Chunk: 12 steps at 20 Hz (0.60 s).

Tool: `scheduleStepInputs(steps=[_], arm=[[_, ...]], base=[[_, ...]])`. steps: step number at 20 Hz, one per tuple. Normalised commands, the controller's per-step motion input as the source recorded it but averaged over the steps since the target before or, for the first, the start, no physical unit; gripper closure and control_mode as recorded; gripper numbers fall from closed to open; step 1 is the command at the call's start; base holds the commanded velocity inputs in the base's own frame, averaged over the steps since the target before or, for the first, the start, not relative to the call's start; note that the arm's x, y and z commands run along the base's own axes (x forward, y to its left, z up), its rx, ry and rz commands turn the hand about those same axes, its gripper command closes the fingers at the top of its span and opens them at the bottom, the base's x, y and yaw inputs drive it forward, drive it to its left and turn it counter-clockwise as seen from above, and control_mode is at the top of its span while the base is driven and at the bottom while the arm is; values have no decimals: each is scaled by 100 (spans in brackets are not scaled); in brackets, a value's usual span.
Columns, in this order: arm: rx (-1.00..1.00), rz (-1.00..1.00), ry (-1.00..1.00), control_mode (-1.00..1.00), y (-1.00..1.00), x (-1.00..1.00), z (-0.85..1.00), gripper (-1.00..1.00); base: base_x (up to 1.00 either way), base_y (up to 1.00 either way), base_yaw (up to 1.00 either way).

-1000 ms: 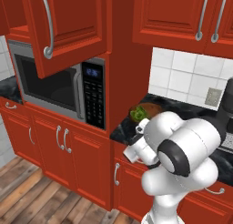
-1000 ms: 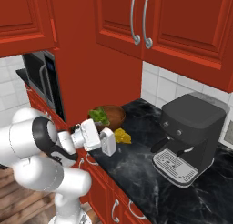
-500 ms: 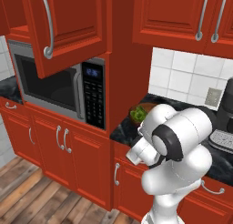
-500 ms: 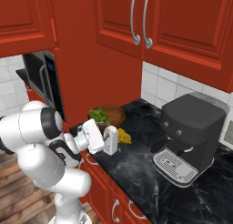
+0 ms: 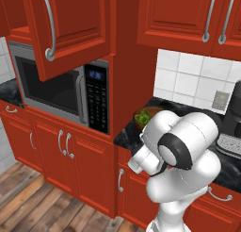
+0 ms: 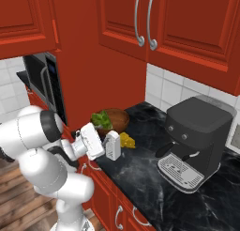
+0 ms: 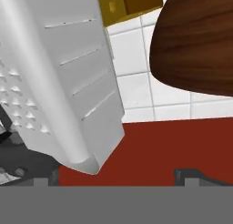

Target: Pick the cheese from the fridge and the cheese grater from the cabinet and place them next to the salad bowl.

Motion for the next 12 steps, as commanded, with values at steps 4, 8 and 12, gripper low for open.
scheduleStepInputs(steps=[4, 8, 12], arm=[[0, 0, 3, -100, 4, -47, 0, -100], [0, 0, 10, -100, 11, -47, 0, -100], [13, 0, 22, -100, 7, -51, 2, -100]], base=[[0, 0, 0], [0, 0, 0], [0, 0, 0]])
